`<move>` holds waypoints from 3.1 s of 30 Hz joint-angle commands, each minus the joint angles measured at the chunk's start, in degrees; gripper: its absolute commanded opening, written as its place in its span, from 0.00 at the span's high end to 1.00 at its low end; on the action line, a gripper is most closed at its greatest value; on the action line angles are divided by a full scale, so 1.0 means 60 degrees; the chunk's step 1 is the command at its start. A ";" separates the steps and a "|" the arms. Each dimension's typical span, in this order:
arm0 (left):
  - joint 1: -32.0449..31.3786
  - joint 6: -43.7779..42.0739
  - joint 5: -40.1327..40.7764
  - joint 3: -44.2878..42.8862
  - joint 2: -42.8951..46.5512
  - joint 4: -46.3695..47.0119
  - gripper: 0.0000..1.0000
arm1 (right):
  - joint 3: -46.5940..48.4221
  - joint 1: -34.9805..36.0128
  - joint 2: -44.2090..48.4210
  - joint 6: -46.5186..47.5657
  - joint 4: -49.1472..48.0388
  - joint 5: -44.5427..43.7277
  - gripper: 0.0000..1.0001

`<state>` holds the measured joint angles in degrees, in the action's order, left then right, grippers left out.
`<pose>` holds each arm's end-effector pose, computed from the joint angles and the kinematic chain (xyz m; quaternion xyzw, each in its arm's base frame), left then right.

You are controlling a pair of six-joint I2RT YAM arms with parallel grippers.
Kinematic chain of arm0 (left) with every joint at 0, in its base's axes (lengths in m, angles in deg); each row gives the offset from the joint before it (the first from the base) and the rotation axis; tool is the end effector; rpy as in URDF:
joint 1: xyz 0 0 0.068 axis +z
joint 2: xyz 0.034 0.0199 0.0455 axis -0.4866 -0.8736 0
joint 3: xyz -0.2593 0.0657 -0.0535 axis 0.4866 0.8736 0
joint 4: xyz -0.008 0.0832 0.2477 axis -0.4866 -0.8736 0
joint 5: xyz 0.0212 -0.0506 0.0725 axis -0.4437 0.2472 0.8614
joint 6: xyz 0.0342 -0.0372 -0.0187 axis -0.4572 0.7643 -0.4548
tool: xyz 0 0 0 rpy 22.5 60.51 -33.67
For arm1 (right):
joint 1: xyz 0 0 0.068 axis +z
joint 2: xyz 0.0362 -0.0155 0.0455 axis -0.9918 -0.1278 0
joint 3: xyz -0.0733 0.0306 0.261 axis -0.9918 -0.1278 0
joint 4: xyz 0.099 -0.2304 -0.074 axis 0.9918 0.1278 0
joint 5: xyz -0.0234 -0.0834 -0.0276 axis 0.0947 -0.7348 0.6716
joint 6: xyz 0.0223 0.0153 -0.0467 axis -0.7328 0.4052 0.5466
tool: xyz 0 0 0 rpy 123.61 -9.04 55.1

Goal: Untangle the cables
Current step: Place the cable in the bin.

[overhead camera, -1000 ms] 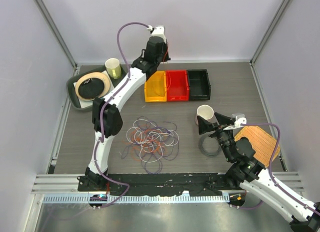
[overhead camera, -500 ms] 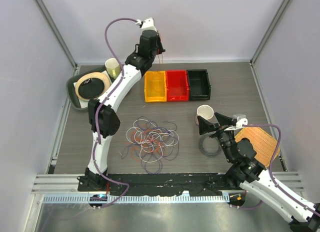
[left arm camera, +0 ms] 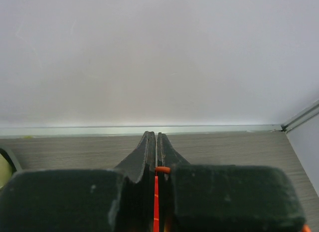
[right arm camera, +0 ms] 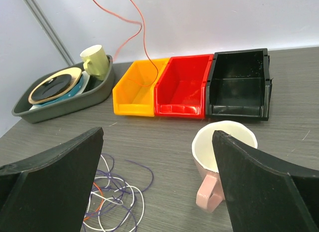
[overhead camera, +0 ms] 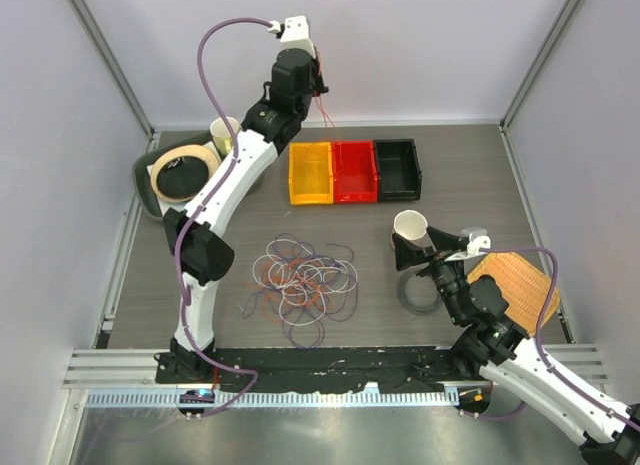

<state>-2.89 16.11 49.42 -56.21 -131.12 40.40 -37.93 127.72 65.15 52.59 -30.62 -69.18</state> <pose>0.4169 -0.2442 0.4464 -0.0513 0.7276 -0.1541 0.6665 0.0954 0.0729 0.2501 -0.0107 0.6497 0.2227 0.7268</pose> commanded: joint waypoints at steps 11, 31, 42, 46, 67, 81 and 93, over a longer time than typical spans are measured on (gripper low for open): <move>-0.0056 -0.0612 0.0828 -0.0111 0.0102 0.0688 1.00 | 0.0024 0.0034 0.0064 -0.0052 -0.0365 -0.0175 0.03; 0.0838 0.0896 0.0140 0.0197 -0.1201 0.0307 1.00 | 0.0053 0.0034 -0.0712 0.0109 -0.0614 -0.0366 0.03; 0.0326 0.0883 0.0490 -0.0142 -0.0794 0.0452 1.00 | -0.0005 0.0049 -0.0653 0.0094 -0.0673 -0.0351 0.03; 0.0091 0.0912 0.0549 -0.0008 -0.0602 0.0424 1.00 | -0.0006 0.0034 -0.0624 0.0123 -0.0673 -0.0395 0.03; 0.0075 -0.4816 0.3230 0.2801 0.0335 0.2650 1.00 | -0.0035 0.0020 -0.0243 0.0123 -0.0467 -0.0586 0.03; 0.0223 -0.5693 0.3420 0.2132 0.0937 0.2782 1.00 | 0.0053 0.0034 -0.0273 0.0138 -0.0337 -0.0644 0.03; -0.0977 -0.6178 0.3260 0.0959 0.0717 0.1713 1.00 | -0.0005 0.0034 -0.0316 0.0109 -0.0395 -0.0644 0.03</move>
<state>-4.97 -18.11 68.98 -48.19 -129.13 51.83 -38.02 127.72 63.60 53.25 -31.40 -72.00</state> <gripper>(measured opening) 0.028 0.967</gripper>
